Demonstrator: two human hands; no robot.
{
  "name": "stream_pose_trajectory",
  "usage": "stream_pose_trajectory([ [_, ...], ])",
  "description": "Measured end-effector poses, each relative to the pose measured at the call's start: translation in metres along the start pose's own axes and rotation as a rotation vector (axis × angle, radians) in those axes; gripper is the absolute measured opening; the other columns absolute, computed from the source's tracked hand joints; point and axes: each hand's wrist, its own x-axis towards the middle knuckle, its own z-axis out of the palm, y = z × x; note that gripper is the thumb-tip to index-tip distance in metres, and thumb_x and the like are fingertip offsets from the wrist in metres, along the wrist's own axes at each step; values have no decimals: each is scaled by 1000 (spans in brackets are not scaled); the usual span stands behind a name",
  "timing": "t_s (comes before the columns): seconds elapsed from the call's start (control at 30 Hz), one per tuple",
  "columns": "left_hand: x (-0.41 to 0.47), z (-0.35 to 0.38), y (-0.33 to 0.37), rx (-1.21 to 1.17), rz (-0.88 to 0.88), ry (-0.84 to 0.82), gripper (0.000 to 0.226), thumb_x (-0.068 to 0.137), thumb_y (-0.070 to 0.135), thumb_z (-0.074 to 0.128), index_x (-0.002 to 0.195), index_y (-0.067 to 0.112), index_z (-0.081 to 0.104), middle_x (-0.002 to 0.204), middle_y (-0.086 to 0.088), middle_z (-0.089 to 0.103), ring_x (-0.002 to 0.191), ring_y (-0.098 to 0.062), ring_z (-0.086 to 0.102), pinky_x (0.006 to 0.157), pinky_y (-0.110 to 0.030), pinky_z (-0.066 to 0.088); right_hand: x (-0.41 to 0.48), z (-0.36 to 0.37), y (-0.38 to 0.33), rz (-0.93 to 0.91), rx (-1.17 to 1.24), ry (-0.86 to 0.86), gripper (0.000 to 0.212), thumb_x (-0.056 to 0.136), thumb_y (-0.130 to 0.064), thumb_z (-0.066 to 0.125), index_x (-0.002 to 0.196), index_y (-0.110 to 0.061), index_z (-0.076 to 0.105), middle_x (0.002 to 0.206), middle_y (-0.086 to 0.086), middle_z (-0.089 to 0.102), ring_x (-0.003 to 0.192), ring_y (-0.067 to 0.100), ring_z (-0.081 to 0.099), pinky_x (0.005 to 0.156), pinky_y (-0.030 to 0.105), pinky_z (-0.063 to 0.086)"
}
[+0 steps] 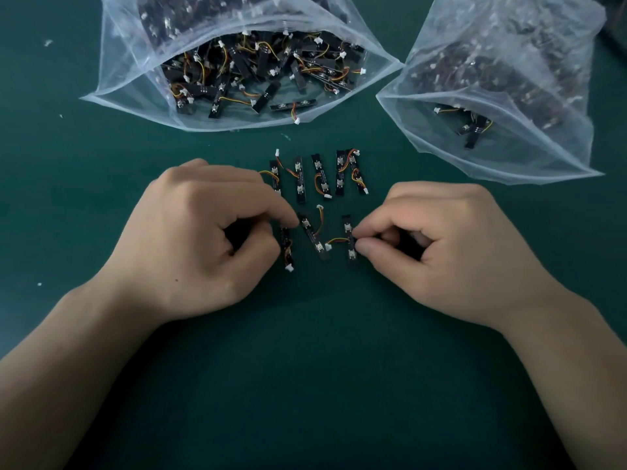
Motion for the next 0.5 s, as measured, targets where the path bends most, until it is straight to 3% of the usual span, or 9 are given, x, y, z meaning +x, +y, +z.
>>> stream_pose_trajectory([
  [0.1,0,1,1,-6,1,-6,31,75,4,59,90,18,82,74,12,67,66,-11,58,75,-42,49,0,3,-4,7,-18,-2,5,91,-29,74,89,-29,78,77,-14,59,64,3,49,56,33,44],
  [0.3,1,0,1,-4,20,-17,32,79,5,61,99,18,82,78,11,69,67,-17,63,75,-42,49,2,5,-7,10,-39,5,6,94,-32,72,93,-29,78,77,-15,58,66,8,53,58,37,48],
  [0.5,1,3,-1,32,63,-49,27,86,12,62,104,18,81,71,9,59,61,-19,55,71,-45,48,5,8,-11,18,-59,19,10,96,-34,69,96,-29,78,77,-16,56,69,12,57,61,38,50],
])
